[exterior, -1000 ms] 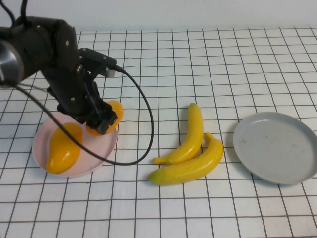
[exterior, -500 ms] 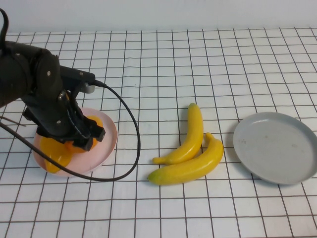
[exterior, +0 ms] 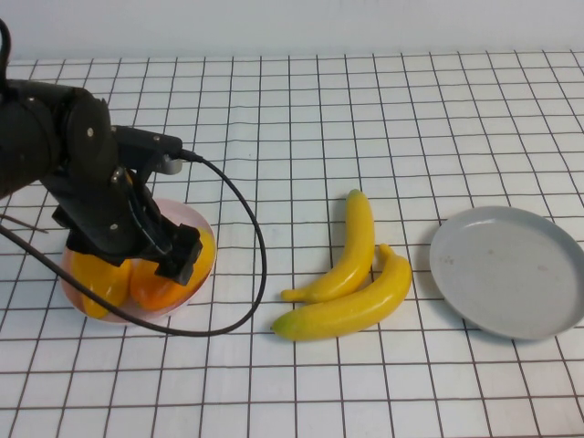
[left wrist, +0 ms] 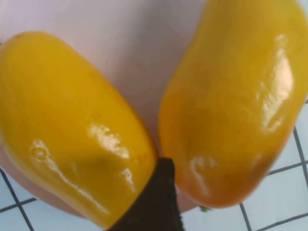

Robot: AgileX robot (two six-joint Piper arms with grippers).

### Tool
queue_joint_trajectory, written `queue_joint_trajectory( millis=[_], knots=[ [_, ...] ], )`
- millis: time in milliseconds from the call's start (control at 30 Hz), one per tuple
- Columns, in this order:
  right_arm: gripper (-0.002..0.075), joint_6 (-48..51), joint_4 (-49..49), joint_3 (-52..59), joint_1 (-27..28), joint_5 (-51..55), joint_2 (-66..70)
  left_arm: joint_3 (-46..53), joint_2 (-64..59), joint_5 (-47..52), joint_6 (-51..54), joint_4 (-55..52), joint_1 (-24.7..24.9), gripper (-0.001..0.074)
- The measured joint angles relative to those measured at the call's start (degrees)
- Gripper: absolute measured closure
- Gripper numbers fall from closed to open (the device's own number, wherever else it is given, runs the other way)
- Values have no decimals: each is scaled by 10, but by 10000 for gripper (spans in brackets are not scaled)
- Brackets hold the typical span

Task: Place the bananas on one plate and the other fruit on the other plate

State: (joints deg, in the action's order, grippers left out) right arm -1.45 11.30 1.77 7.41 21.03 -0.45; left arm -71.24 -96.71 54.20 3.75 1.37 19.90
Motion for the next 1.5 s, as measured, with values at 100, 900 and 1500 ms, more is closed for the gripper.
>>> queue_joint_trajectory(
  millis=[100, 900, 1500],
  knots=[
    [742, 0, 0, 0, 0, 0, 0, 0, 10, -1, 0, 7, 0, 67],
    [742, 0, 0, 0, 0, 0, 0, 254, 459, -217, -103, -116, 33, 736],
    [742, 0, 0, 0, 0, 0, 0, 425, 830, -234, -245, -245, 33, 738]
  ],
)
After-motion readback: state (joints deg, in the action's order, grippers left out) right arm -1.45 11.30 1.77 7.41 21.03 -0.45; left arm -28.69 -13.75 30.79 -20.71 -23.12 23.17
